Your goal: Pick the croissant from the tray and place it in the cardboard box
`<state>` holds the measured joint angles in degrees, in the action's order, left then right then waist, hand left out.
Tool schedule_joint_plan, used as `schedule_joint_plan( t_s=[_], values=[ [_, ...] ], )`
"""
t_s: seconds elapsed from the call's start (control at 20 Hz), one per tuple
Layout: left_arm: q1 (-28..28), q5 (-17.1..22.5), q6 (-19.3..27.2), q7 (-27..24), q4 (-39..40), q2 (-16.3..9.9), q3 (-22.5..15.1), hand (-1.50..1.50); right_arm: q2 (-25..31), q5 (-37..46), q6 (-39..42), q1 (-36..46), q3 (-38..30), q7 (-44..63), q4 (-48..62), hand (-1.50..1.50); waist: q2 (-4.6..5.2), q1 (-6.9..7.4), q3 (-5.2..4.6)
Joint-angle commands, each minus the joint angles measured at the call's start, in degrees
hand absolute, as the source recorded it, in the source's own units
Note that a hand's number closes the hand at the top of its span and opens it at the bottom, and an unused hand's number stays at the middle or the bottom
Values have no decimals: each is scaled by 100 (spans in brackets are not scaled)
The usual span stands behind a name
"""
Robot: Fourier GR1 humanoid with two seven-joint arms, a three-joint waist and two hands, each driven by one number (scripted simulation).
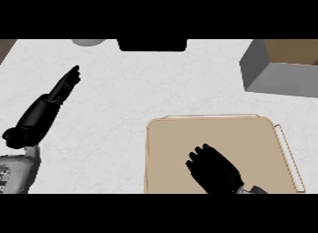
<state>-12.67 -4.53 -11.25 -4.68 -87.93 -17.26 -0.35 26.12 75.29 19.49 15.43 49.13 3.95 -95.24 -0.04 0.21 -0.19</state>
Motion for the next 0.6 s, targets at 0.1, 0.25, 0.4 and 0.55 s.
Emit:
schedule_joint_plan(
  t_s=[0.1, 0.25, 0.4, 0.55],
  values=[
    [-72, -29, 42, 83, 67, 18, 23, 0, 552, -1796, -980, -451, -492, -2225, -575, 150, 67, -69, 48],
    [-87, -35, -9, 125, 34, -41, 44, 0, 976, -2610, -1246, -389, -1252, -3155, -755, 150, 29, -61, 34],
    [-5, -195, 171, 184, -126, 161, -128, 0, 1519, -3154, -1662, -451, -1945, -4129, -819, 150, 10, -81, 33],
    [27, -137, -20, -134, 214, 27, 7, 0, 1775, -3544, -1595, -430, -2584, -4404, -1251, 150, -1, -109, 20]
  ],
)
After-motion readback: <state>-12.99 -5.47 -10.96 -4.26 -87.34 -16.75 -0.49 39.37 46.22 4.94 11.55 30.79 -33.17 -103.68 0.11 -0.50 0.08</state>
